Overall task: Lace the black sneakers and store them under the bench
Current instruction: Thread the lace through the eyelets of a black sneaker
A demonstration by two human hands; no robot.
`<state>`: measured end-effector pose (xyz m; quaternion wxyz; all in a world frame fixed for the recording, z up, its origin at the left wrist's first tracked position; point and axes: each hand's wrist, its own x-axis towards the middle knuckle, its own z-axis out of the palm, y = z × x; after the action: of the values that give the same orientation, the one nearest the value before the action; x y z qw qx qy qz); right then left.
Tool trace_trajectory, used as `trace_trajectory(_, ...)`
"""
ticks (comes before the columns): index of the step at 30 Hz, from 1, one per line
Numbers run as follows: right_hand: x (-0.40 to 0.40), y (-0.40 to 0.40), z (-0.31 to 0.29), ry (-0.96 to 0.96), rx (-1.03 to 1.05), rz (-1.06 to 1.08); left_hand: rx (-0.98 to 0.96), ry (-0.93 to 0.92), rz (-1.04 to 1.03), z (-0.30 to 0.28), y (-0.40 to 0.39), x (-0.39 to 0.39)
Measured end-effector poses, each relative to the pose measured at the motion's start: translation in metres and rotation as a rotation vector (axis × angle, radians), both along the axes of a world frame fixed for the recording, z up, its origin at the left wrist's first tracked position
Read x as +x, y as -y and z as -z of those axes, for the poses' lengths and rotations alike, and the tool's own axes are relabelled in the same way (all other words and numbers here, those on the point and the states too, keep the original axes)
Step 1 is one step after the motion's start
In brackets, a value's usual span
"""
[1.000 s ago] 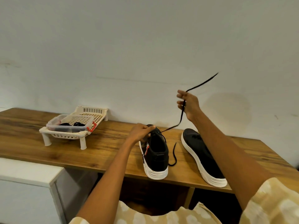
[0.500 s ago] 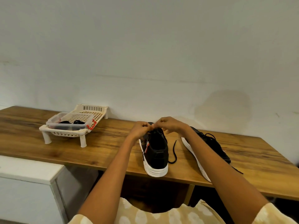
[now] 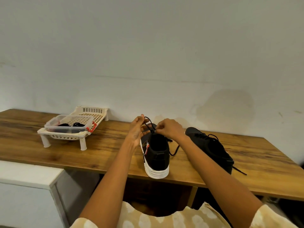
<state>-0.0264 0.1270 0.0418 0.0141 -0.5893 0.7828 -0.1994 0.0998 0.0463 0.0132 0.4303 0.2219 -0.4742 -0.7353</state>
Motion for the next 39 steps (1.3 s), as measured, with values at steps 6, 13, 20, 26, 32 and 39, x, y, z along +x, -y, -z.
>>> trace_trajectory(6,0.009,0.018,-0.06,0.045,-0.131,0.011,-0.144,0.162,0.137,0.015,0.001,0.004)
trace_trajectory(13,0.02,0.027,-0.069,0.47,-0.234,-0.051,-0.178,0.267,0.05,0.011,0.0,-0.002)
trace_trajectory(20,-0.004,0.013,-0.026,0.608,-0.265,0.082,-0.235,0.29,0.229,0.009,0.0,-0.001)
trace_trajectory(26,0.01,0.025,-0.056,0.795,-0.52,0.062,-0.393,0.424,0.165,0.003,-0.006,-0.004)
trace_trajectory(32,-0.004,0.005,-0.024,0.38,-0.006,-0.052,-0.08,0.188,-0.01,0.006,-0.006,-0.012)
trace_trajectory(39,-0.007,0.0,-0.015,-0.041,0.004,-0.106,0.09,0.084,-0.026,0.011,-0.003,-0.014)
